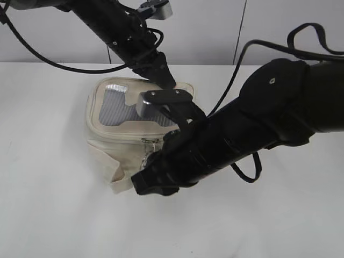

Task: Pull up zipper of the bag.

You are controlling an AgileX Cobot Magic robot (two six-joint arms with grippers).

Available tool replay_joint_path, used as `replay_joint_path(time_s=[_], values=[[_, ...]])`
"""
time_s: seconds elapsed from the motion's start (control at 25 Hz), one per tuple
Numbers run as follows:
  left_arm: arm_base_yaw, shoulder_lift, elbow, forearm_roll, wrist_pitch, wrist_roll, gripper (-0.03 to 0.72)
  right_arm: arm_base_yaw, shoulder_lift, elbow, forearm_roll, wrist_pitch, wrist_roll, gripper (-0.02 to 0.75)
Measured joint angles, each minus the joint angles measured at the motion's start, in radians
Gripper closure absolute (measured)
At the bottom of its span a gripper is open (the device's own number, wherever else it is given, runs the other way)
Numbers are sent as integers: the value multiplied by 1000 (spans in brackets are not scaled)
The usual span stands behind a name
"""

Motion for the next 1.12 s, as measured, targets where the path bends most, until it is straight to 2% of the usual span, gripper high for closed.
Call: replay_joint_path(time_s=[0.08, 0.2, 0.28, 0.48, 0.56, 0.68, 0.84, 1.0, 1.12], values=[[0, 0, 0, -8, -23, -26, 573, -5, -6, -2, -150, 45, 156, 603], [5, -6, 0, -26, -59, -69, 420, -5, -38, -2, -346, 127, 314, 406], [11, -23, 0, -27, -75, -98, 382, -5, -83, -2, -466, 166, 454, 323], [28, -119, 42, -26, -93, -141, 418, -5, -223, 15, -831, 233, 813, 297], [28, -194, 109, -26, -103, -147, 423, -6, -298, 49, -918, 272, 906, 295], [28, -350, 282, -12, -164, -155, 425, -19, -415, 106, -964, 333, 967, 295], [28, -677, 596, 71, -318, -235, 426, -60, -619, 165, -1003, 445, 992, 295], [28, -1095, 891, 190, -379, -391, 426, -73, -824, 170, -1068, 610, 1000, 295], [28, -1450, 1043, 332, -324, -557, 426, -74, -986, 179, -1105, 737, 1012, 295]])
